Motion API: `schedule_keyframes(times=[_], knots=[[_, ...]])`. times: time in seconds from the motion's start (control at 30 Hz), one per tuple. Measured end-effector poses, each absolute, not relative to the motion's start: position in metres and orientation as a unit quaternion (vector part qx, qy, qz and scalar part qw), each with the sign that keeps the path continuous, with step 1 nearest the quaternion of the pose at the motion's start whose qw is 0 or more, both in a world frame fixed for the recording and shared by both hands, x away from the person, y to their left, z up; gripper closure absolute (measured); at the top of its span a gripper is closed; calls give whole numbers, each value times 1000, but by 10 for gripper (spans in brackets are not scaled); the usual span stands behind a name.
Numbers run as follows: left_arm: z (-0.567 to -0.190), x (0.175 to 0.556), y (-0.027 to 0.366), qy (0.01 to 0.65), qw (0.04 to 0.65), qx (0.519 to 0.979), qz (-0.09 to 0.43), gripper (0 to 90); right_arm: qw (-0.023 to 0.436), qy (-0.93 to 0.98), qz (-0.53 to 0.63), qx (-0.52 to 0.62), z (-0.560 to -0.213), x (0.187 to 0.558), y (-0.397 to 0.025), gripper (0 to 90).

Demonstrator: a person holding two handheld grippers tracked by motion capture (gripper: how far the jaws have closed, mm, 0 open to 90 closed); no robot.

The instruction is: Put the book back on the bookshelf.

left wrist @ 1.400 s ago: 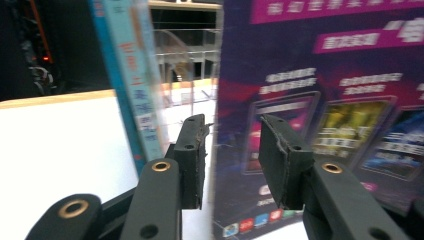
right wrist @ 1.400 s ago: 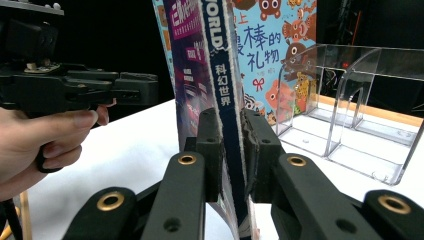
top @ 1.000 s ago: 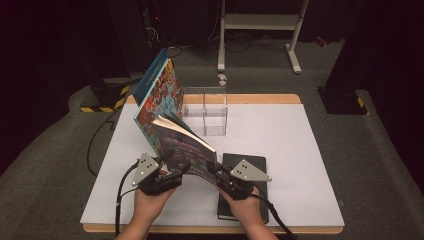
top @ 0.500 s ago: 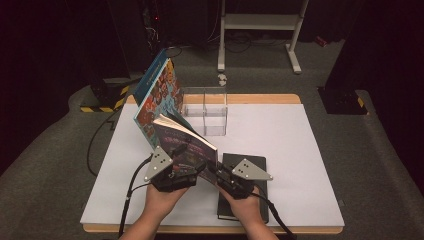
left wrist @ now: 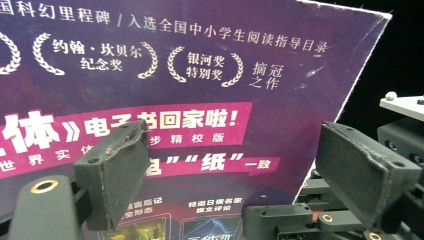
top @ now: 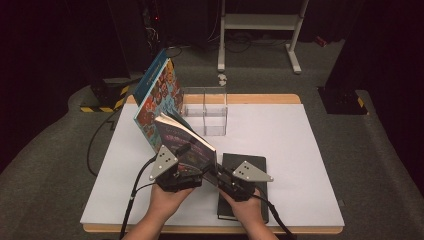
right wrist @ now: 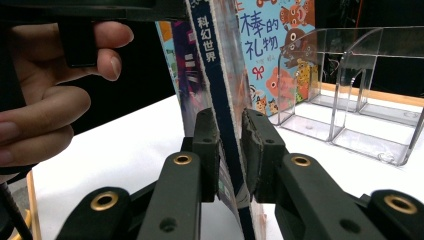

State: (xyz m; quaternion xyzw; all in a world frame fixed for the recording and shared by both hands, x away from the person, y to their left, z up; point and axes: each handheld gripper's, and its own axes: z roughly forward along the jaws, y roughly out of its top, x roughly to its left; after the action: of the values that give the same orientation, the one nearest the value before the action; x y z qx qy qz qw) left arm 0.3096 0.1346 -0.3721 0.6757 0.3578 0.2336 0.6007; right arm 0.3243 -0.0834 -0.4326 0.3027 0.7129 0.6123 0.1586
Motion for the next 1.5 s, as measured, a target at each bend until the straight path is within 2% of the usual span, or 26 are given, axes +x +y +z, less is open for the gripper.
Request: schedule_keyframes(times=[0.1,0.27,0.4,0.9,1.33,1.5], knots=[[-372,309,132,360,598,675,237,131,159,714,612,300,-433,324,-83,768],[-372,310,125,360,603,676,222,55,160,717,609,299,-434,324,-83,767],[-372,311,120,361,597,678,231,20,161,718,608,299,-434,323,-83,763],[-372,314,108,376,585,672,254,4,163,719,607,295,-435,317,-81,739],[-377,313,109,383,568,680,261,86,143,735,593,295,-438,313,-78,705],[-381,315,113,382,569,679,263,153,139,747,579,296,-444,313,-78,705]])
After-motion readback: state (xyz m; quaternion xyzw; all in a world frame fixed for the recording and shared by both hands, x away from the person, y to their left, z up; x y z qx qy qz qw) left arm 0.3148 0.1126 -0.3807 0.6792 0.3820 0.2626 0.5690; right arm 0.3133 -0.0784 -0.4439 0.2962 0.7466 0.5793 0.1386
